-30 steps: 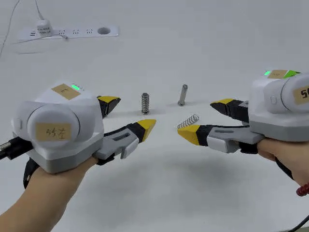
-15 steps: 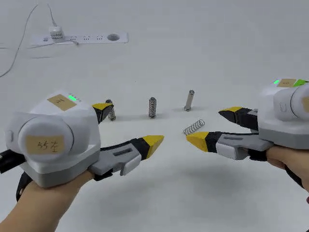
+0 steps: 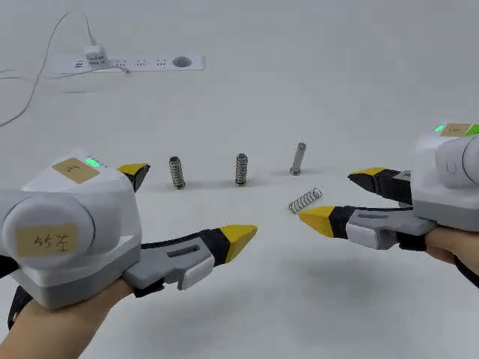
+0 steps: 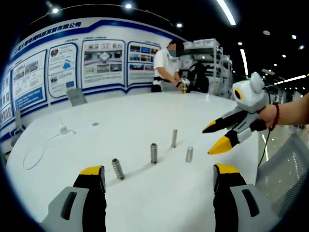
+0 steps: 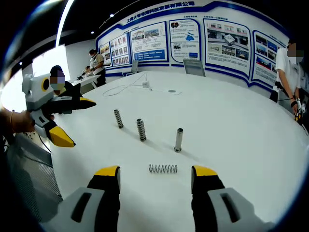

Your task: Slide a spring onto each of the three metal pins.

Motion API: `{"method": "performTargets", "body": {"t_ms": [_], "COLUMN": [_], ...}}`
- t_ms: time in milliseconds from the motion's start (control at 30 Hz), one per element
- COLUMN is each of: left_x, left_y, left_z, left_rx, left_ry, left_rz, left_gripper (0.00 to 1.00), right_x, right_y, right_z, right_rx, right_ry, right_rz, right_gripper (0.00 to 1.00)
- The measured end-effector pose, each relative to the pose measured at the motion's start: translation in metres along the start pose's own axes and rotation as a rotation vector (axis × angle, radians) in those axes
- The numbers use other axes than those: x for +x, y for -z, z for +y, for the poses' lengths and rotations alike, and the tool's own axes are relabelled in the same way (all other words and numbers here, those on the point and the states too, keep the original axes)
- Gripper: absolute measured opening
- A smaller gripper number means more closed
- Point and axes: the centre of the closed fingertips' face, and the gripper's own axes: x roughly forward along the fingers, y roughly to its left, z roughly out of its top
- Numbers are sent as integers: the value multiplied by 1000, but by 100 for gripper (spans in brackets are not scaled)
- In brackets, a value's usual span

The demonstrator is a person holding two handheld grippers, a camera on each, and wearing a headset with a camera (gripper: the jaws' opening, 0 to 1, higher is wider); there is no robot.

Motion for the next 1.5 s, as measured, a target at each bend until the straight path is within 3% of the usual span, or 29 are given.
{"method": "performTargets", "body": {"t_ms": [133,900,1500], "left_x": [-2,-10,-16], "left_y": [0,3,2], "left_z": [2,0,5], "left_rx": [-9,-24,-40], "left_ry": [-9,-23,-43], "left_rz": [0,11,9], "left_gripper": [100,100,98], "right_x": [-1,-2,27], "right_y": [0,-3,12], "right_z": [0,-2,-2], "right_rx": [1,6,1], "right_ry": [-2,-4,7], "right_rz": [-1,-13,24], "right_gripper": [61,64,59]}}
